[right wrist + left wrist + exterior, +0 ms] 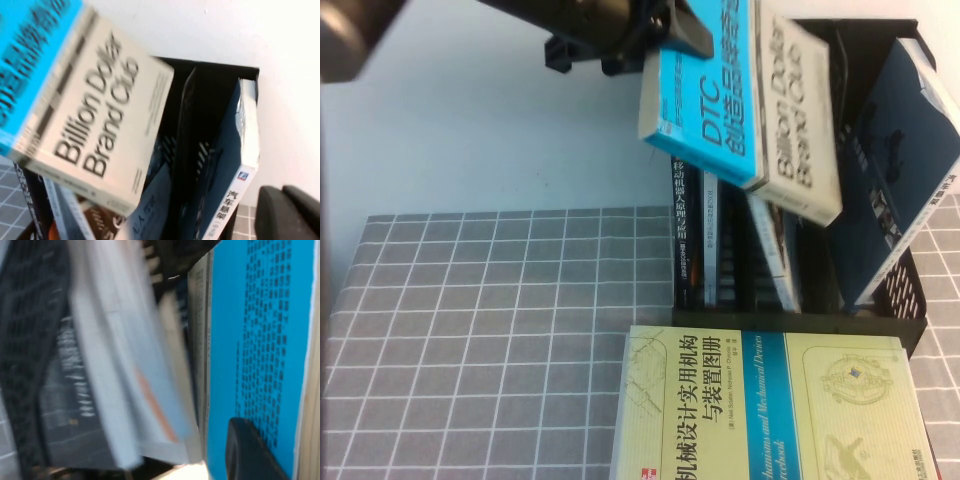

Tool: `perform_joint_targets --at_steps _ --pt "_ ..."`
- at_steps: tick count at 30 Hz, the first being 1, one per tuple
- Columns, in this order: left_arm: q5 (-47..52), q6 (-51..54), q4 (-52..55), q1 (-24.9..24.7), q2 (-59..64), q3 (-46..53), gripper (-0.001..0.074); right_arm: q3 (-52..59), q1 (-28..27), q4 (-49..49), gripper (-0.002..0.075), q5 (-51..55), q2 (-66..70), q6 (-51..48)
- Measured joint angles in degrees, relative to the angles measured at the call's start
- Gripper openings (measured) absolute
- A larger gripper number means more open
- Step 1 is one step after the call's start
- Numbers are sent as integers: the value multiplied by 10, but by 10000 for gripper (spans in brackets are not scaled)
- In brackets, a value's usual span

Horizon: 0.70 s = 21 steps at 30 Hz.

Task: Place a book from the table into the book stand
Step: Place the book on the book shelf

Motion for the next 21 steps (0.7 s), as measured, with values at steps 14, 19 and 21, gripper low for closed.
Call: perform_joint_targets --at_steps 14,19,21 --pt "40 -141 321 -135 90 -134 183 0 0 0 -2 20 0 -3" --pt "26 -160 367 -162 105 -135 183 0 0 0 -2 44 0 -3" --pt "22 -161 367 -165 115 -135 183 0 0 0 -2 52 0 -3"
